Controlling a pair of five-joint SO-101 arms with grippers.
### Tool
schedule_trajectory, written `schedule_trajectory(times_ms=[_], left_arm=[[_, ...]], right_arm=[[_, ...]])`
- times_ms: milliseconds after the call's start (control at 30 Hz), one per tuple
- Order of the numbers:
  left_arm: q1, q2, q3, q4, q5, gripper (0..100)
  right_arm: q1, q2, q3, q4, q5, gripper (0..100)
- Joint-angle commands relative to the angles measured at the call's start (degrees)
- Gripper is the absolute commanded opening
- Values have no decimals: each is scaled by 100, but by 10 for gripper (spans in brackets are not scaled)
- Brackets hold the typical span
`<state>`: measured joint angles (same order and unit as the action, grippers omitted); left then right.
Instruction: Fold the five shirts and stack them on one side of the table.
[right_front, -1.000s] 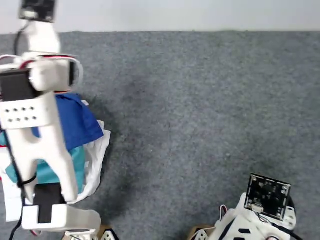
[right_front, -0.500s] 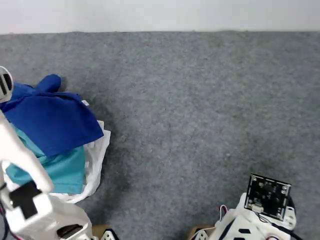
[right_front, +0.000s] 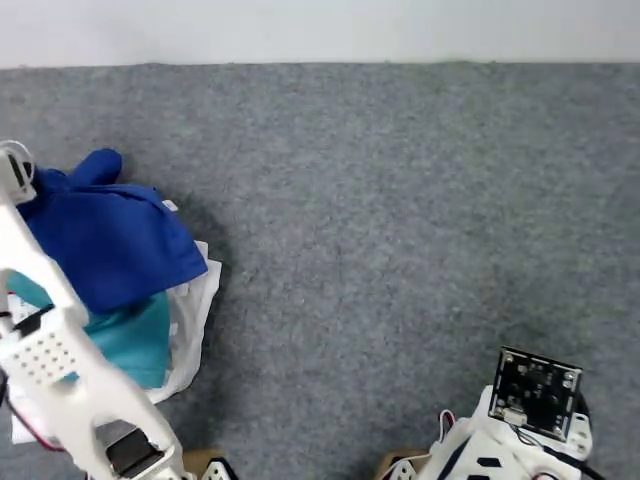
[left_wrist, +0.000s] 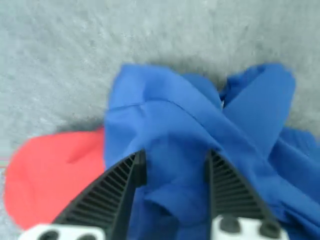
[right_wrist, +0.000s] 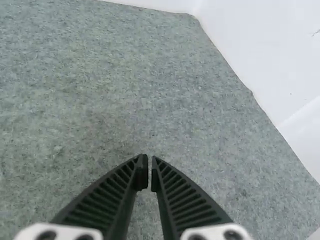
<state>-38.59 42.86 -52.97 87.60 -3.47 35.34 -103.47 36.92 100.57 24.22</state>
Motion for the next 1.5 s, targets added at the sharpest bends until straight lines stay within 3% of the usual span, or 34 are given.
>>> schedule_trajectory(times_ms=[0, 133, 300, 500, 667, 800, 900, 1167, 1300, 1467], left_arm=[[-26, 536, -804, 431, 44, 188], [105, 1081, -1710, 1090, 18, 167], [360, 1442, -2712, 1266, 9, 7], [809, 1196, -3873, 1292, 53, 12], [1582, 475, -4224, 1301, 53, 12], [2602, -141, -4215, 1301, 53, 12], [3596, -422, -4215, 1301, 35, 12], [6163, -457, -3565, 1301, 18, 12], [6655, -457, -3064, 1292, 18, 12], [6690, -484, -2985, 1292, 35, 14]], right_arm=[[66, 40, 0, 198, 35, 29], [66, 40, 0, 198, 35, 29], [66, 40, 0, 198, 26, 29], [66, 40, 0, 198, 26, 29], [66, 40, 0, 198, 26, 29], [75, -57, -26, 198, 26, 29], [505, -57, -35, 145, 26, 29], [2554, -57, -35, 136, 44, 29], [3081, -57, -35, 136, 44, 29], [3389, -57, -44, 136, 44, 32]])
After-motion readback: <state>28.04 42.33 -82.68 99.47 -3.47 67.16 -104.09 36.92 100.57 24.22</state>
